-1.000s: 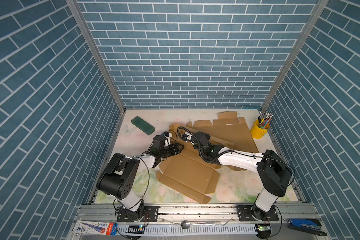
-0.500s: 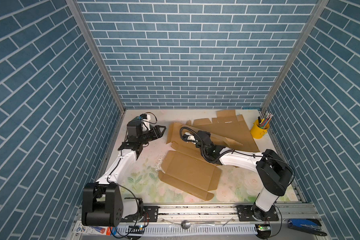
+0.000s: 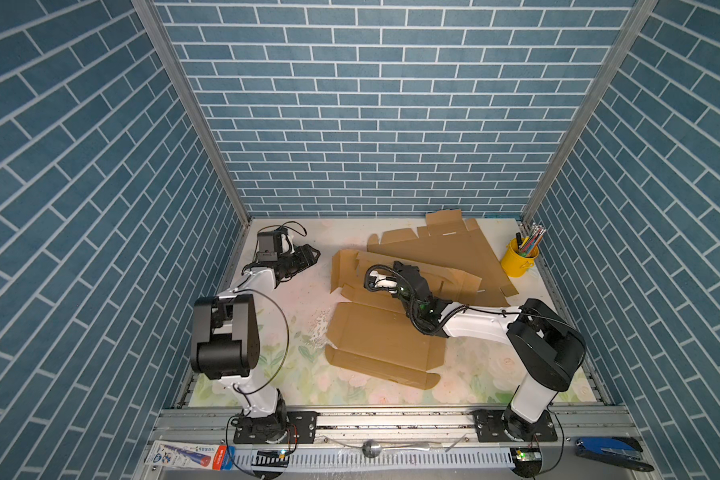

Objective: Fold the paper box

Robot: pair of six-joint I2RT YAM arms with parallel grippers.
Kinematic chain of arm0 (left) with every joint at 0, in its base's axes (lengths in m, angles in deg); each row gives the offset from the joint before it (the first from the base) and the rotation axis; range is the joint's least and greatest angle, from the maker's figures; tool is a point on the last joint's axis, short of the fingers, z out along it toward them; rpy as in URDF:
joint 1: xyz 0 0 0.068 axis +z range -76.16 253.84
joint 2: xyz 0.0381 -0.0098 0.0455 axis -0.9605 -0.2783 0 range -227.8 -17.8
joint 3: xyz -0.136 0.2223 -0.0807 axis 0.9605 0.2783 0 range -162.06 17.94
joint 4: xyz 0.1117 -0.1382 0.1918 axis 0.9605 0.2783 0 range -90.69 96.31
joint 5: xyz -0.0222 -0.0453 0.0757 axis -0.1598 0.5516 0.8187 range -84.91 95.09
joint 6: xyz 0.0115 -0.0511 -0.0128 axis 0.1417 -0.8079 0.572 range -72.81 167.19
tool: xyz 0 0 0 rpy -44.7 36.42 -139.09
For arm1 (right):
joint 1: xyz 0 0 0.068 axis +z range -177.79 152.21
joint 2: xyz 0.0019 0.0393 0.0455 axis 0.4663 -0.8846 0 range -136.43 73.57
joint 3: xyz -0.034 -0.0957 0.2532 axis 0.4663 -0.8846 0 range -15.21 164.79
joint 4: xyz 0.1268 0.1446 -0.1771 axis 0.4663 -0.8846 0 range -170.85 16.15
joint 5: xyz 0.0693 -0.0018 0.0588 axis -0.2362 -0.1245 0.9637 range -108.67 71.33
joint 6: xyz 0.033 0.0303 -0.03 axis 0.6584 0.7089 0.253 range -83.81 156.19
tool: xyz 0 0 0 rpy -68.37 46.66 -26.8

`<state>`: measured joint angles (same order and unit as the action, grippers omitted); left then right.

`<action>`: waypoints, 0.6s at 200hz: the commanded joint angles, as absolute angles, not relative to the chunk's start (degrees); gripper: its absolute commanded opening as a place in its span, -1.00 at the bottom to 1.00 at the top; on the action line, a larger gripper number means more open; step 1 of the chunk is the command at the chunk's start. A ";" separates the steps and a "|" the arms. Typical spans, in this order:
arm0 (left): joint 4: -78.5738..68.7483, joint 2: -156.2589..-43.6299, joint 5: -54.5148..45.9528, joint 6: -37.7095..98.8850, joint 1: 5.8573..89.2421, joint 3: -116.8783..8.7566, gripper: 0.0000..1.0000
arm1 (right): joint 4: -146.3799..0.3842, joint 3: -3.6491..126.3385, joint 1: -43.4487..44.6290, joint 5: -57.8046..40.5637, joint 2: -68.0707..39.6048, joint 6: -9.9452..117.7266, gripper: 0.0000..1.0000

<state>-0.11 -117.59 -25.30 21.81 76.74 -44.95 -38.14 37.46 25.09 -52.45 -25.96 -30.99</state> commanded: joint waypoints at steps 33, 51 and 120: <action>6.49 -120.92 -30.22 31.27 74.83 -49.99 0.40 | -28.59 33.13 28.22 -55.67 -27.23 -32.74 -1.00; 9.07 -121.33 -30.62 35.23 73.19 -50.18 0.40 | -28.52 32.32 28.60 -55.51 -27.16 -32.40 -1.00; 14.43 -118.57 -33.86 48.57 71.03 -48.87 0.42 | -30.73 31.99 28.48 -53.92 -26.29 -30.35 -1.00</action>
<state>11.56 -121.06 -30.98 41.70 71.03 -49.33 -30.17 33.52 28.24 -54.86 -26.13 -31.75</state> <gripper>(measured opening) 0.708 0.051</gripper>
